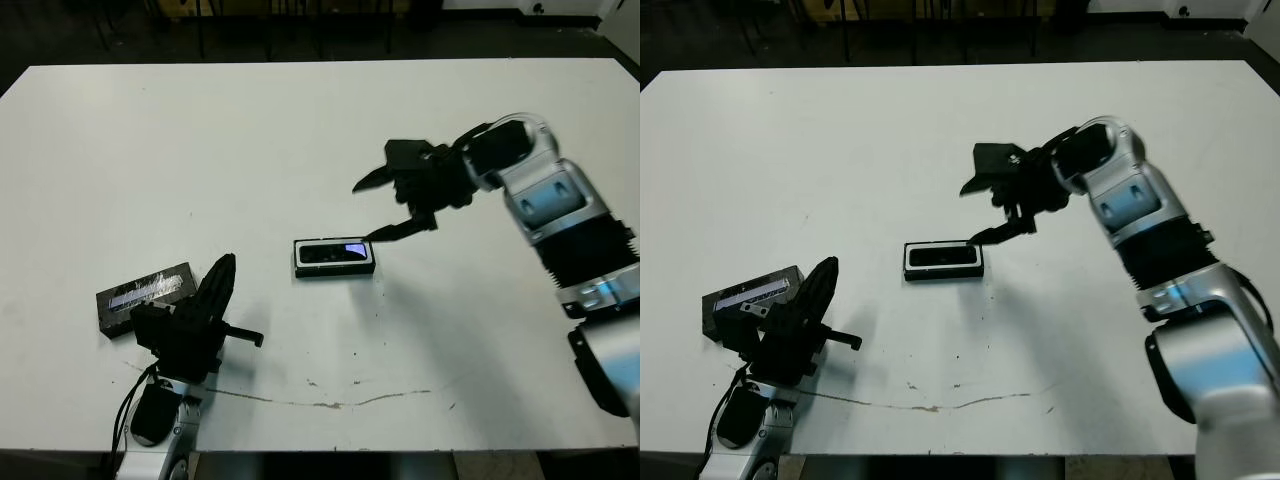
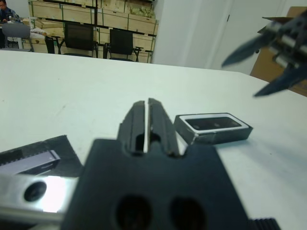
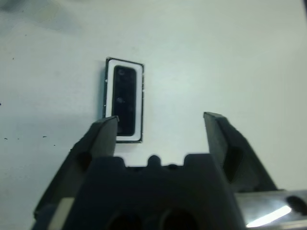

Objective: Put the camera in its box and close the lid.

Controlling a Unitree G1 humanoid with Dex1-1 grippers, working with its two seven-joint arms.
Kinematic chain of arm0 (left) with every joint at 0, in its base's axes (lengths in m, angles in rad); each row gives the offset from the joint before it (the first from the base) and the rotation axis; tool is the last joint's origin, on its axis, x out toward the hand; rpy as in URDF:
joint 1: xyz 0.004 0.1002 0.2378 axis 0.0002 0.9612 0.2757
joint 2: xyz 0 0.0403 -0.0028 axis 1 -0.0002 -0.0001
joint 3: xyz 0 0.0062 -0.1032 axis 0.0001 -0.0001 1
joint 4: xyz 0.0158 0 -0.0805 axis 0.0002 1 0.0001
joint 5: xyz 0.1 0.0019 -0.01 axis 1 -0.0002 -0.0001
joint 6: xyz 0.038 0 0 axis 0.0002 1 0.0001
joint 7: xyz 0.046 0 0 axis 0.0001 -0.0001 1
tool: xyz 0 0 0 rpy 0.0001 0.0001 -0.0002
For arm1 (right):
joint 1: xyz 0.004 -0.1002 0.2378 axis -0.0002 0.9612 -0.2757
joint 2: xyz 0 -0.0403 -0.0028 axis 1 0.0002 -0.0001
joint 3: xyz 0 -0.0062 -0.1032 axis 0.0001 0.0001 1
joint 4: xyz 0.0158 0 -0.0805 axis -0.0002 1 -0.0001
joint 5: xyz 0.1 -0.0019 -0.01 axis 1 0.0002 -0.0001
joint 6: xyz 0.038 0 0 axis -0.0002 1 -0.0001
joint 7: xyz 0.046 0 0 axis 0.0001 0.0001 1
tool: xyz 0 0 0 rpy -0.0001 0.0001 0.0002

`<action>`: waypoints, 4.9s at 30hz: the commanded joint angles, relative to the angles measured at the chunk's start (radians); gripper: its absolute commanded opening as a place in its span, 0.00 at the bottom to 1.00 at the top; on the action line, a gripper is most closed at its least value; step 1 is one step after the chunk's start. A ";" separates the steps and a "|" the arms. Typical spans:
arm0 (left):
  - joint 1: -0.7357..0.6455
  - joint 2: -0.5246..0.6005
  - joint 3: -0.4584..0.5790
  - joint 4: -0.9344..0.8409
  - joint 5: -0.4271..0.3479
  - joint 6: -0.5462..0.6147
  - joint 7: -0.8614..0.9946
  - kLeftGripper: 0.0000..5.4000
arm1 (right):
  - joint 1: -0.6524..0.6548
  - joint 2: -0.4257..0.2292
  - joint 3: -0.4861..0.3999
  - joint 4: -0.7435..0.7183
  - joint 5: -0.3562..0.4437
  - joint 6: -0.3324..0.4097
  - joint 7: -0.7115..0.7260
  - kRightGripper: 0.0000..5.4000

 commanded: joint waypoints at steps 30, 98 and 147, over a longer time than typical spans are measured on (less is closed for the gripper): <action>0.071 0.439 0.513 -0.631 -0.332 0.400 -0.195 0.04 | 0.992 0.088 -0.516 -0.722 0.312 -0.021 -0.739 0.37; -0.513 0.889 0.060 0.355 -0.151 0.519 -1.104 1.00 | 1.008 0.035 -0.554 -0.629 0.378 -0.063 -0.790 0.00; -0.461 0.953 0.034 0.509 -0.061 0.529 -1.147 0.95 | 1.009 0.032 -0.557 -0.562 0.389 -0.149 -0.740 0.00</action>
